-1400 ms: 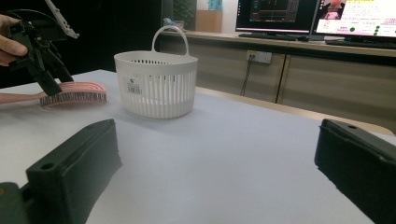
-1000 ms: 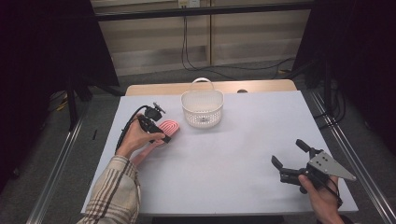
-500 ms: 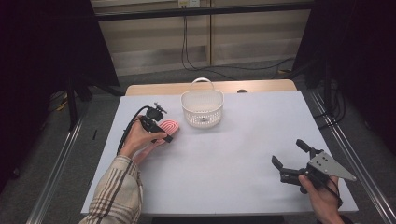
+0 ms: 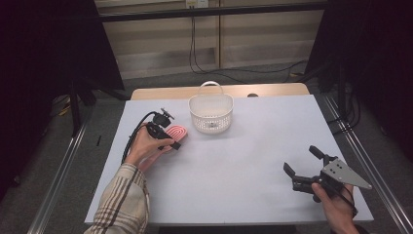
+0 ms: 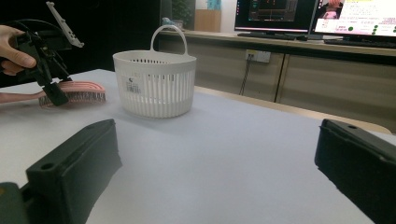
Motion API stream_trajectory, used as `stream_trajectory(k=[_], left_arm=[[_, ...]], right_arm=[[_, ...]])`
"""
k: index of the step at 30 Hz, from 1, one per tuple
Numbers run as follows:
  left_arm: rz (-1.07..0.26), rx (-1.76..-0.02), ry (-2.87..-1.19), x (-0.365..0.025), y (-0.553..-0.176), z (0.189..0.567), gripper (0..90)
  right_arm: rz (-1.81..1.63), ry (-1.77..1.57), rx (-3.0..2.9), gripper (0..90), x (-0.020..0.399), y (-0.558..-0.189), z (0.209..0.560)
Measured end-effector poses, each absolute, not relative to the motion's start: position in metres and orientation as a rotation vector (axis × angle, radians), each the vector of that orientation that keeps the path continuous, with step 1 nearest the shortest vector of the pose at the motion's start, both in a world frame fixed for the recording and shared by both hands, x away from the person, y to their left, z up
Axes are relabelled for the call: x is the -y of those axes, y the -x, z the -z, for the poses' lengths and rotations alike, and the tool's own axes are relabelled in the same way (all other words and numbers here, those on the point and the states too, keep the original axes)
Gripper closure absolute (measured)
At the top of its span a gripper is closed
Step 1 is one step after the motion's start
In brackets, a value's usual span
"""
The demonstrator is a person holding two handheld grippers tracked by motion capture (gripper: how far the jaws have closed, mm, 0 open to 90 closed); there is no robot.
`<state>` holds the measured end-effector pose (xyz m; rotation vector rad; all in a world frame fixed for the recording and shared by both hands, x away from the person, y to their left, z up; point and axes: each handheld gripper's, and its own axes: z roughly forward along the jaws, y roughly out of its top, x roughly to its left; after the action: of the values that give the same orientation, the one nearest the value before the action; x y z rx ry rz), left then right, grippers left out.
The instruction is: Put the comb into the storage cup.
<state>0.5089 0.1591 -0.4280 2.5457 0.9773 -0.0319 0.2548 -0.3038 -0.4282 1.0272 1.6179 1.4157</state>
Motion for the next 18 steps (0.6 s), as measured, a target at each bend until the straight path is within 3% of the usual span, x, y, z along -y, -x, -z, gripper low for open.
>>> stream_trajectory(k=[18], left_arm=[[-0.011, -1.022, -2.517, -0.1649, -0.5086, 0.4183, 18.9]], right_arm=[[-1.415, -1.03, -1.618, 0.0, 0.3037, -0.255, 0.4282]])
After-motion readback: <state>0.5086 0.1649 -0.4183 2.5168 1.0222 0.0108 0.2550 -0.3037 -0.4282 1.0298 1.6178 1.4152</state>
